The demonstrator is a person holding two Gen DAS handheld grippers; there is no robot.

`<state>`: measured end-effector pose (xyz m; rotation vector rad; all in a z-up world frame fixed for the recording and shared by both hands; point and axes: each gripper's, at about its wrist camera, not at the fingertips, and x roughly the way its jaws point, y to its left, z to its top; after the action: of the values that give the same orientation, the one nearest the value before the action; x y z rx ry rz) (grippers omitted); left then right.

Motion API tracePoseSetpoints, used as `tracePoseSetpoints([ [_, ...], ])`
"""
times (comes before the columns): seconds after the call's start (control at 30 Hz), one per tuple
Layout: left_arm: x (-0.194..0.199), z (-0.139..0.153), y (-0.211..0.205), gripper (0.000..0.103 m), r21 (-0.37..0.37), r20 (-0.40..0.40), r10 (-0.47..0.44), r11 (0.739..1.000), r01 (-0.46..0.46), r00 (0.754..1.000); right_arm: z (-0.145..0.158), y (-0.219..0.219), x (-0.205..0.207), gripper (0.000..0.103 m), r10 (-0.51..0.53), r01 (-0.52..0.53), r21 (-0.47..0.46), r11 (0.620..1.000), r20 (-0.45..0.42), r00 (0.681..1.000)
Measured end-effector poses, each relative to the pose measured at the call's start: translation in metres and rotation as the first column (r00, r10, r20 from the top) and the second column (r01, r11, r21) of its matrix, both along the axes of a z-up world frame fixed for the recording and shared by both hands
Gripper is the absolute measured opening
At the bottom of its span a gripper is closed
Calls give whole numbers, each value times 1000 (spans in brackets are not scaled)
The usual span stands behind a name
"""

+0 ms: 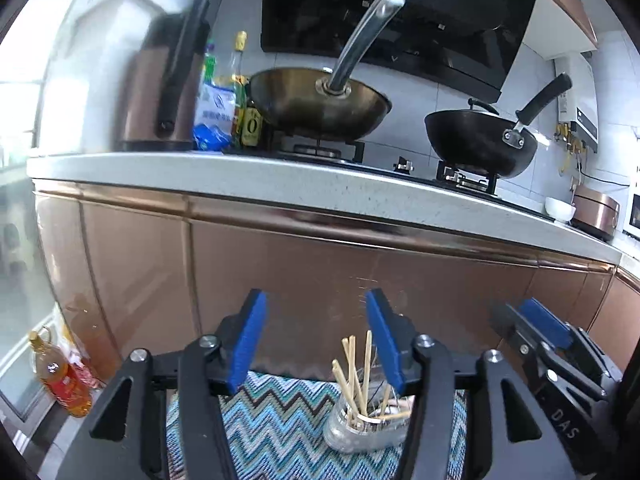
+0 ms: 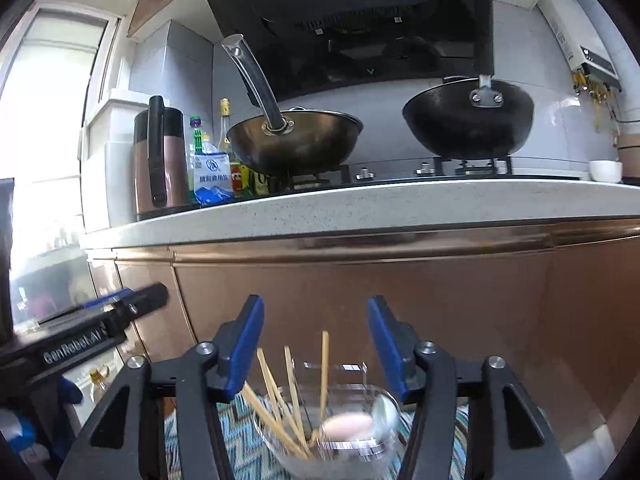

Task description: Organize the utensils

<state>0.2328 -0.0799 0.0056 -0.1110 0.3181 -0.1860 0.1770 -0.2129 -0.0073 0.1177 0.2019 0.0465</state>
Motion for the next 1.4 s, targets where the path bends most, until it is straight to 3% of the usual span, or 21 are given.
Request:
tracePoseSetpoints([
  [0.33, -79, 30, 11, 58, 63, 46, 50, 997, -53, 998, 24, 6, -75, 63, -62, 58, -57, 997, -70, 996],
  [0.67, -149, 45, 22, 66, 114, 95, 73, 990, -84, 993, 36, 16, -139, 82, -107, 100, -84, 991, -81, 991],
  [0.87, -177, 54, 28, 70, 133, 140, 111, 983, -130, 984, 39, 18, -165, 93, -136, 129, -92, 987, -79, 988],
  [1.4, -228, 74, 28, 73, 127, 241, 102, 983, -135, 965, 47, 10, -205, 102, -206, 200, -105, 974, -50, 977],
])
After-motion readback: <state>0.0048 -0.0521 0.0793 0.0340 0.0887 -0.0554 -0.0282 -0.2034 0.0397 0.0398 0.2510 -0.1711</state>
